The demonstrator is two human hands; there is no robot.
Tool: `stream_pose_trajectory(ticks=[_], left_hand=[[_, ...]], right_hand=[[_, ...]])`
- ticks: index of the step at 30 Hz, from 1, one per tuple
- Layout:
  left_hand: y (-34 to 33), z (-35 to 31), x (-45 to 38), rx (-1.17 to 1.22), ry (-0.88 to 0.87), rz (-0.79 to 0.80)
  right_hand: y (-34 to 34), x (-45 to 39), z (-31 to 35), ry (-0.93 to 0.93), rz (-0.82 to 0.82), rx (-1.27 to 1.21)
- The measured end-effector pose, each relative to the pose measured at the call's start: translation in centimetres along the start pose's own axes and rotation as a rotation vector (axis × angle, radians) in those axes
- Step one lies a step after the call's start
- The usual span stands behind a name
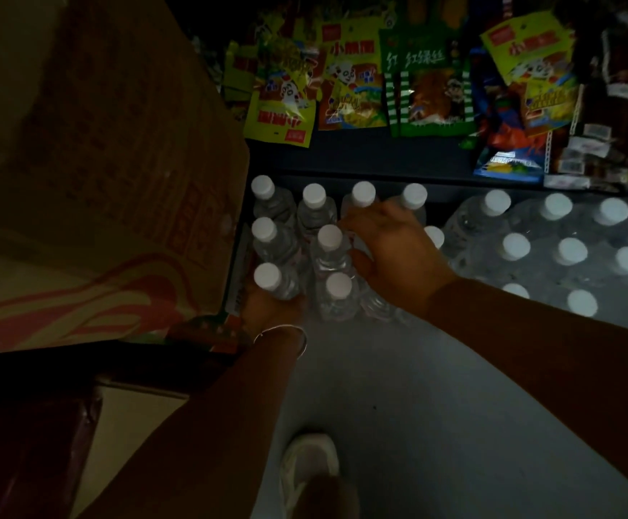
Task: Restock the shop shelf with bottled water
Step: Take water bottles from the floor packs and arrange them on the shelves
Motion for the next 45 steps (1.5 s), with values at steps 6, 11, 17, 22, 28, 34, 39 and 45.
stream_pose_trajectory(ticks=[6,11,17,22,28,34,39,45], left_hand=[[5.3,-5.5,6.3,-0.061,-0.157,0.007],[11.2,-14.1,13.6,-0.085,-0.248,0.089],[20.4,-28.4,22.3,-0.011,-0.455,0.219],[30.5,-43.5,29.0,0.06,-0.639,0.351],[42.4,-61.4,35.5,-0.129,-0.902,0.291],[52.1,-75.0,42.7,-0.25,-1.039,0.105],[57.7,-82.6,45.2,-0.26,-1.065,-0.069],[62.3,-90.3,43.4,-0.131,-1.101,-0.085]], right_hand=[[6.9,-1.4,2.7,0.0,0.071,-0.014],[18.1,-3.7,6.3,0.064,0.124,0.053],[34.2,-5.4,9.0,0.049,0.31,0.19],[48.6,-8.7,11.7,0.028,0.372,0.257],[67.9,-14.7,18.1,0.036,0.201,0.079],[81.2,-20.6,23.1,0.005,-0.003,-0.11],[88.3,-25.7,26.2,0.025,-0.079,-0.337],[94.5,-33.4,28.3,0.009,-0.173,-0.359]])
Point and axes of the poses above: each hand's wrist, its own x-axis away from the middle knuckle, its own y-axis out of the back of the hand, z = x × y, the point moved 3 cm from there along -x, towards the middle knuckle, and after that the axes turned 9 degrees about x, right-handed, at the moved point
